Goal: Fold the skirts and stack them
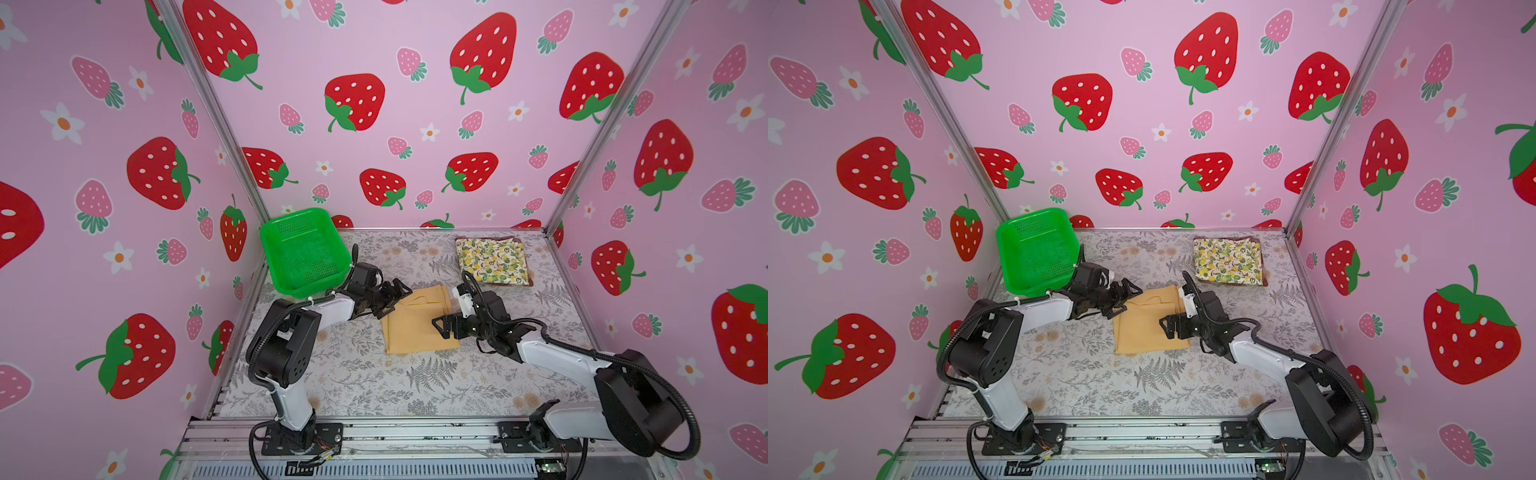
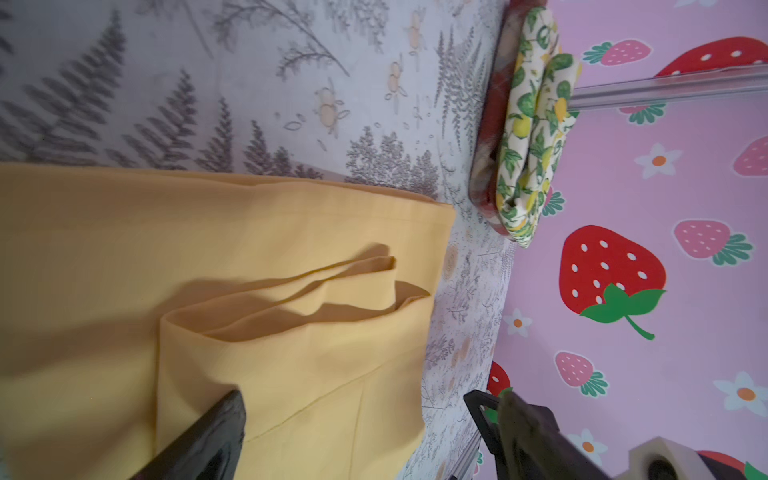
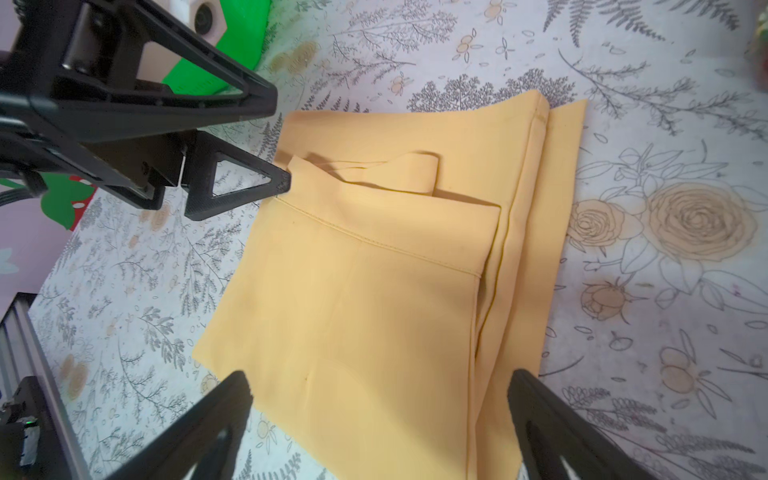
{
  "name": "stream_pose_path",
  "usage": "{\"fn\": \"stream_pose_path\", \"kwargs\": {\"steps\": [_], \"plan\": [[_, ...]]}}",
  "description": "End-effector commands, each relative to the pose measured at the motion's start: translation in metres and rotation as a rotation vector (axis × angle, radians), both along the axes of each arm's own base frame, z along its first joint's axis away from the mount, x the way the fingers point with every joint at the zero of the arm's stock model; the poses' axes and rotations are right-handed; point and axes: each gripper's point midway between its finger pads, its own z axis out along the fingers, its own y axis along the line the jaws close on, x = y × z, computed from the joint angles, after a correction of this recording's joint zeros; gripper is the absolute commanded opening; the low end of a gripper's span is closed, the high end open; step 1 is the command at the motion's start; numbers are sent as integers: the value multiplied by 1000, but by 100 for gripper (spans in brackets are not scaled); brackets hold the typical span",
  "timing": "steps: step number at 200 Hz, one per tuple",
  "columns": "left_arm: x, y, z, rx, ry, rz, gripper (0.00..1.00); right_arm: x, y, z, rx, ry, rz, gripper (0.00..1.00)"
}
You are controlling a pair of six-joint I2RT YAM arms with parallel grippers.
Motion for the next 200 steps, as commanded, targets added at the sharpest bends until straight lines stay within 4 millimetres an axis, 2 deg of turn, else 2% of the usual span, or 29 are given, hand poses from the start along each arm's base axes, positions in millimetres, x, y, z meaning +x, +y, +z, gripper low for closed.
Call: {"fn": "stream_pose_path", "kwargs": {"steps": [1,45,109,169,186,200], "plan": [[-3,9,-18,41,21,3,96,11,0,1,-23,-15,-18,100],[-8,23,-38,115,52,-3,96,28,-5,-8,-90,-5,-66,100],[-12,24,-52,129,78,-18,96,61,-10,-34,-198,36,-80,100],[-12,24,-54,129,82,-21,96,61,-13,-60,-218,108,-71,96],[-12,24,-54,129,82,-21,96,58,-12,-66,-213,131,-62,92],[-12,23,-54,128,83,-23,96,52,-7,-72,-186,159,-39,84]]}}
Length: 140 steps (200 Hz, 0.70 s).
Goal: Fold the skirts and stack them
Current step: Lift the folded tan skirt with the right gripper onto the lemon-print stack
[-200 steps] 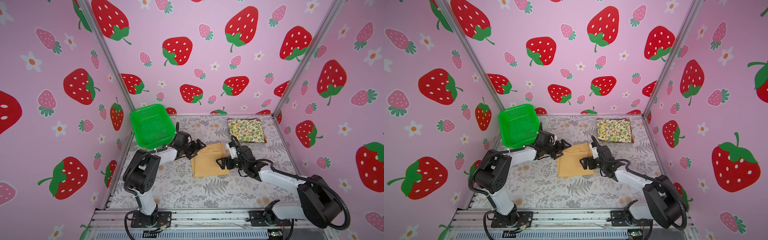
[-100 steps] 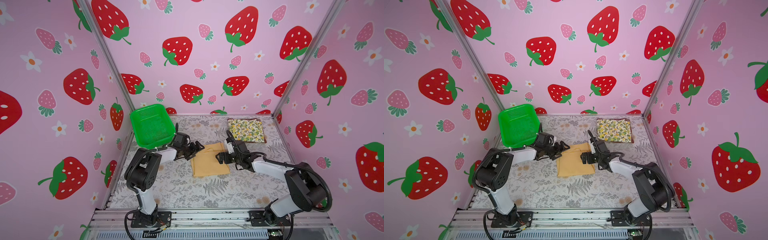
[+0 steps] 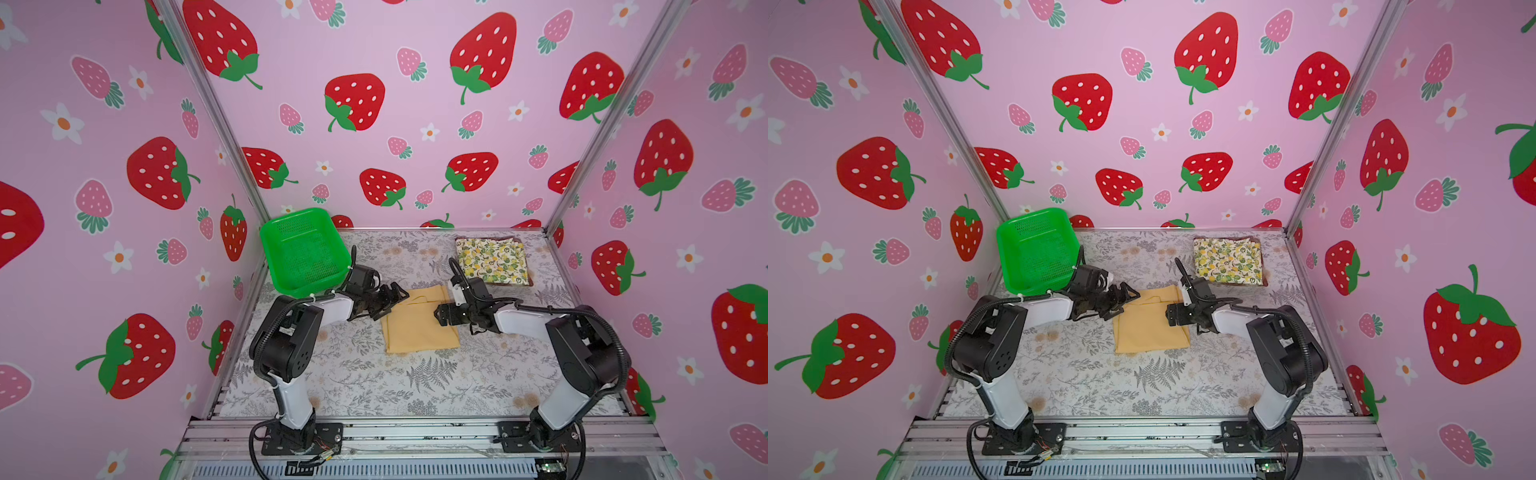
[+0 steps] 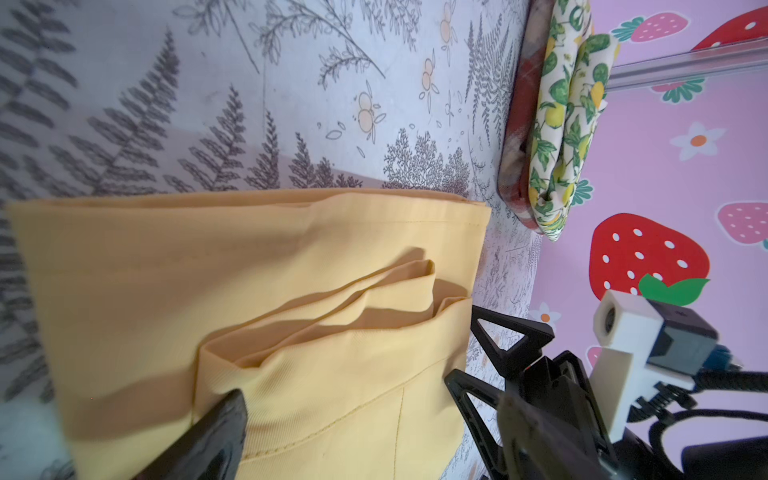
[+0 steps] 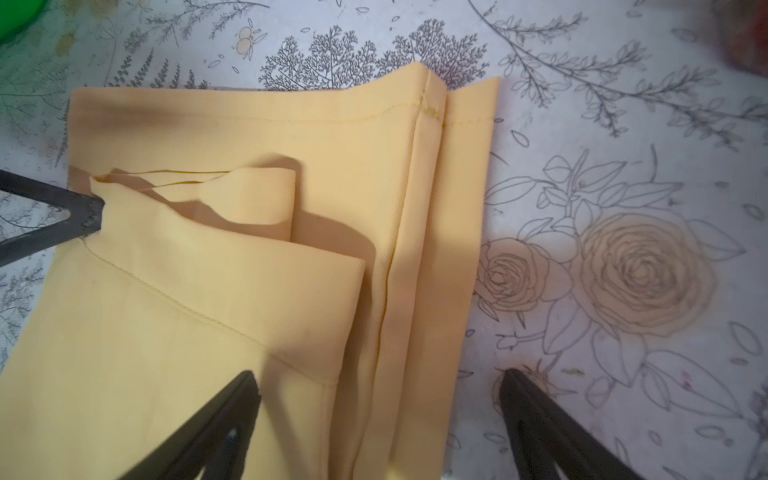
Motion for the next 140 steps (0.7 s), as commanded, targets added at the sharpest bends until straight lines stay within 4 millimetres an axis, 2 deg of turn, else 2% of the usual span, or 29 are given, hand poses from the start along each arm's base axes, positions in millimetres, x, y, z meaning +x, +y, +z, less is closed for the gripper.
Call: {"fn": "stream_pose_path", "kwargs": {"steps": [1,38,60,65,79,98,111,140], "plan": [[-14,15,-41,87,113,21,96,-10,4,-15,18,69,31,83],[-11,13,-37,82,106,23,95,-22,6,-31,37,133,39,64],[-10,13,-35,81,104,22,95,-23,4,-33,32,138,35,52],[-10,13,-35,82,104,20,95,-23,3,-33,32,136,33,47],[-8,12,-32,78,97,19,95,-20,4,-31,28,136,28,38],[-7,13,-25,76,87,20,95,-15,5,-27,25,139,22,13],[-6,13,-16,72,70,19,95,-10,6,-25,18,138,20,5],[-7,19,23,77,-8,20,95,4,5,-16,-14,118,3,0]]}}
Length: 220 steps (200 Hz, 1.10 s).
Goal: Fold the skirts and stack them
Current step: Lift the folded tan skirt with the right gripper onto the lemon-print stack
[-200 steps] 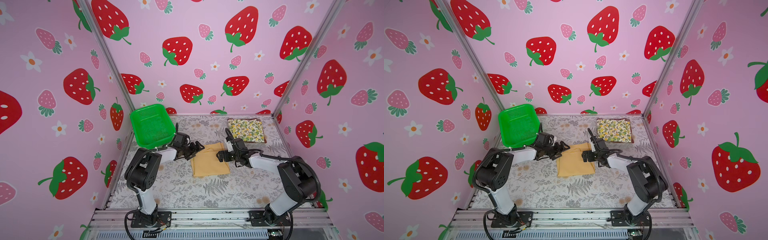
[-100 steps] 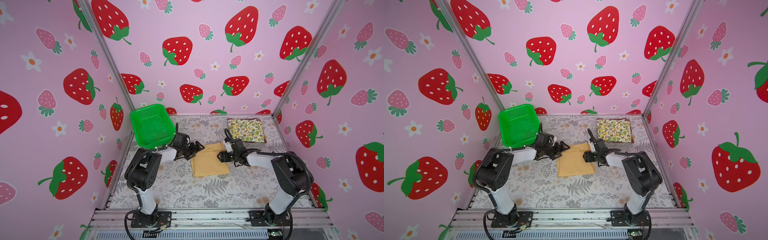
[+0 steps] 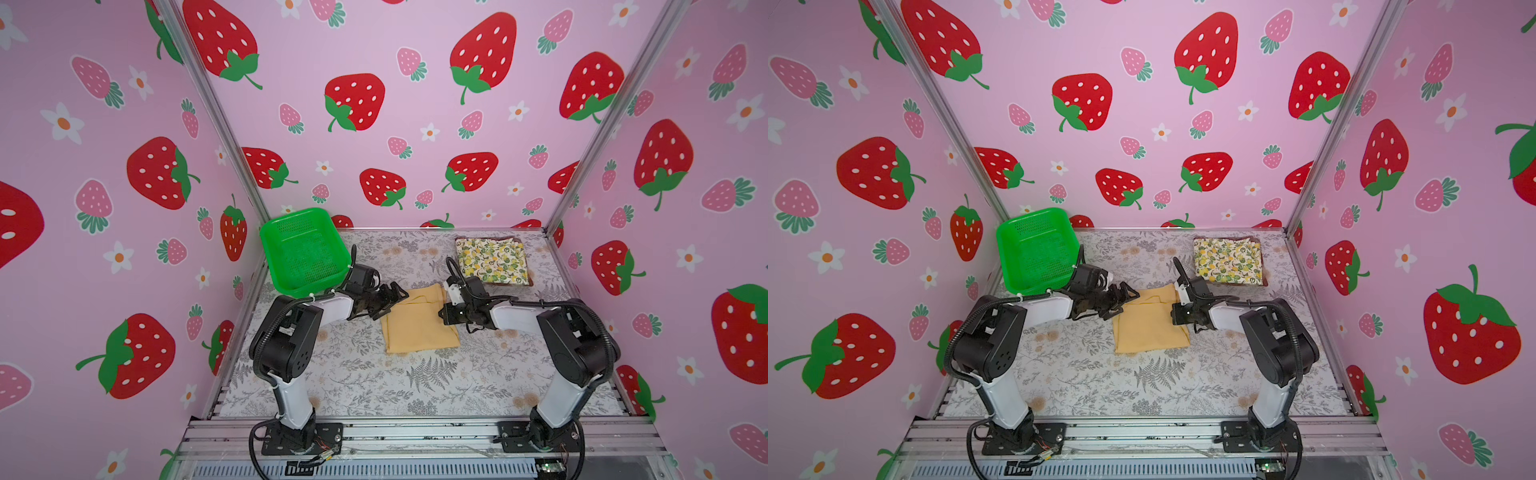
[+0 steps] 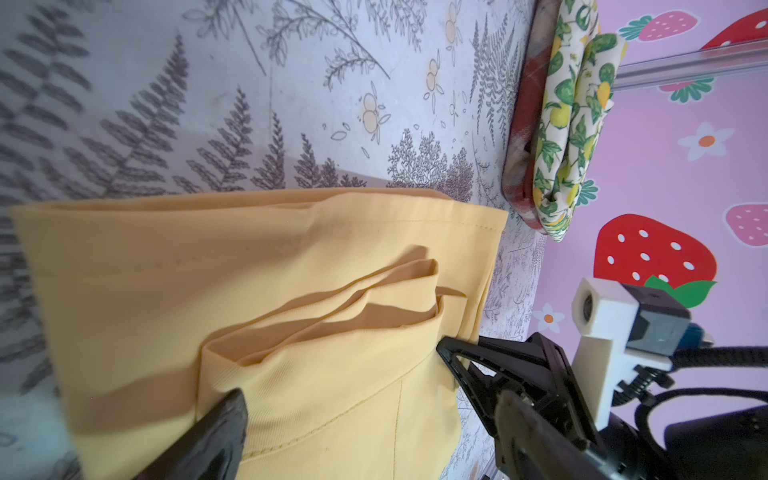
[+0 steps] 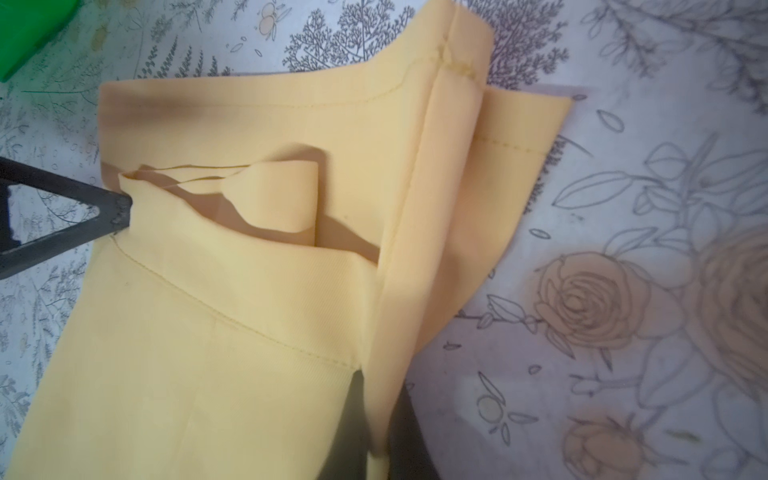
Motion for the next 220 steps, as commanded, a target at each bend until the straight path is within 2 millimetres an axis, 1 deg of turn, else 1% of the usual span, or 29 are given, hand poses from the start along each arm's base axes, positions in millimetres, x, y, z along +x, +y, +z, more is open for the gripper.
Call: {"fn": "stream_pose_path", "kwargs": {"steps": [1,16,27,39,57,77,97,110,138,170,176,178,198,208,220], "plan": [[-6,15,21,58,-21,16,95,3,-10,-6,-74,35,-22,0],[-10,24,44,92,-73,24,96,13,-10,3,-86,14,-30,0],[-15,33,57,130,-105,34,96,20,-11,10,-97,2,-40,0],[-20,43,68,167,-140,47,96,29,-11,19,-107,-13,-49,0],[-26,54,75,205,-172,64,97,44,-11,36,-121,-42,-56,0],[-31,62,71,230,-176,74,97,61,-13,54,-155,-72,-64,0],[-33,64,61,236,-161,74,97,81,-17,76,-187,-113,-76,0],[-34,66,54,245,-152,86,97,89,-23,85,-212,-104,-74,0],[-35,70,43,246,-141,105,97,114,-34,112,-265,-120,-80,0],[-36,70,37,244,-125,108,97,141,-42,152,-284,-146,-79,0],[-36,70,35,244,-122,109,96,144,-43,158,-289,-143,-77,0],[-36,70,35,244,-122,110,96,146,-43,162,-288,-150,-78,0],[-37,69,32,236,-115,109,96,159,-46,188,-293,-174,-82,0],[-37,69,31,235,-111,108,96,164,-50,199,-293,-181,-89,0],[-37,71,31,235,-110,111,96,171,-55,217,-280,-205,-105,0]]}}
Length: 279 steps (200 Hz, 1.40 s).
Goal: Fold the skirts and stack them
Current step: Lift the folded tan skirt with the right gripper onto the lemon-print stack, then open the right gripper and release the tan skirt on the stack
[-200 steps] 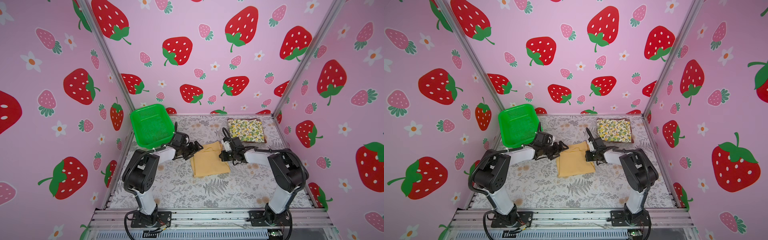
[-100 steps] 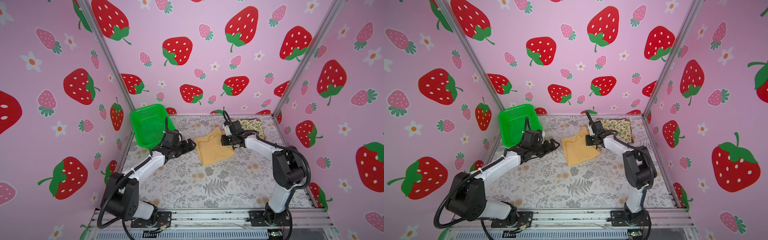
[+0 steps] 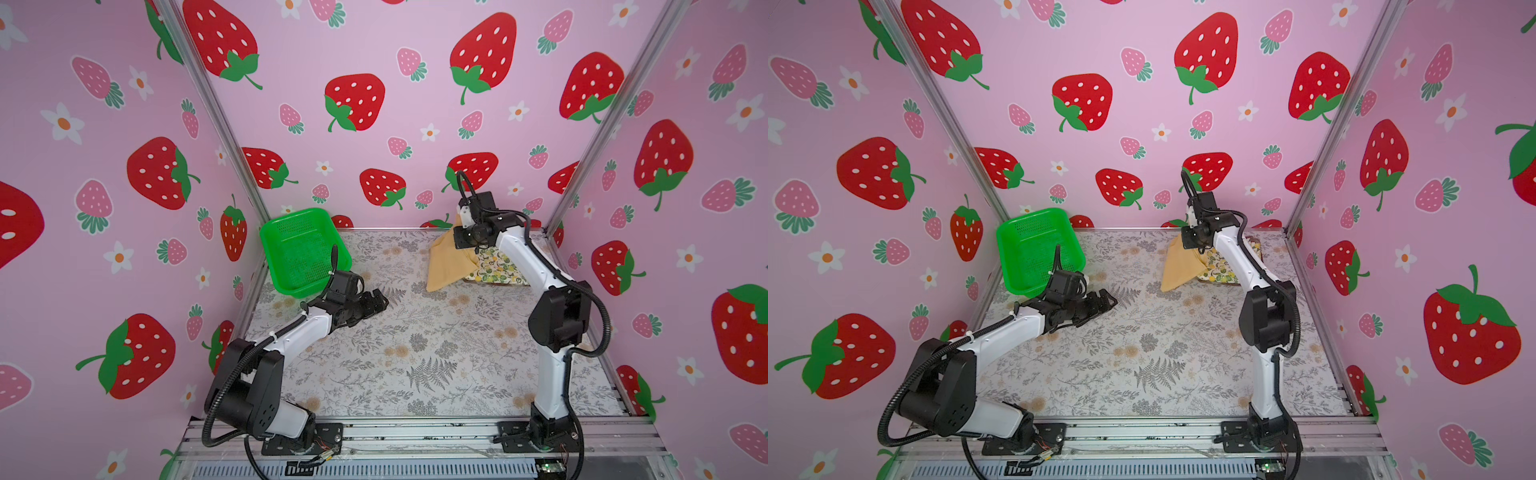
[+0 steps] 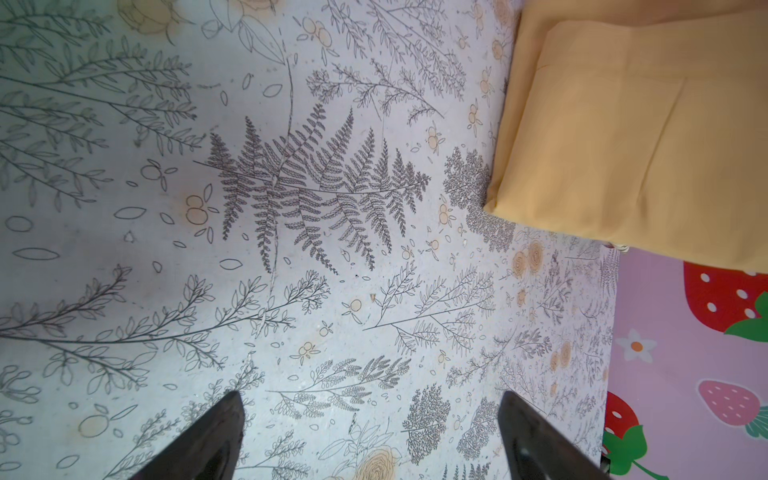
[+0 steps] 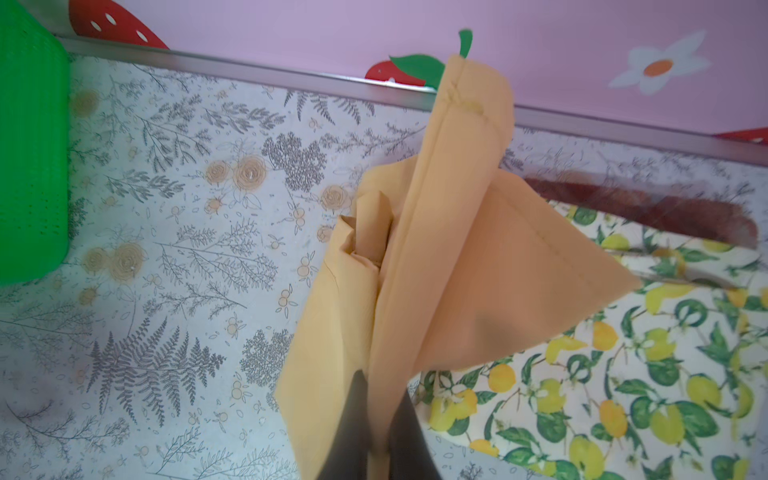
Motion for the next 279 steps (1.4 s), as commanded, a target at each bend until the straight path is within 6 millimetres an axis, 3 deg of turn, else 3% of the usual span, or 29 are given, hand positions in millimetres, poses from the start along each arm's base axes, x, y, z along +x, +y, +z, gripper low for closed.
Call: {"fn": "stream_pose_path", "kwargs": {"steps": [1,34,57,93,136,177,226,253,279], "plan": [[2,4,-6,2,7,22,96,-6,-18,21,-45,24,7,0],[2,6,-4,1,3,22,96,5,-48,48,7,-14,-42,0],[2,9,-2,5,-2,23,96,10,-79,41,11,-2,-94,0],[2,7,-3,-5,4,19,96,15,-127,-2,-50,60,-199,0],[2,8,-9,2,16,19,96,30,-175,-29,-150,42,-328,0],[2,7,-11,0,27,16,96,46,-197,-65,-230,61,-397,0],[0,10,-7,16,20,13,96,52,-220,-100,-312,95,-454,0],[1,10,-4,20,19,11,96,53,-224,-103,-320,88,-471,22],[1,14,7,43,-6,20,95,53,-223,-75,-281,24,-493,39]]}}
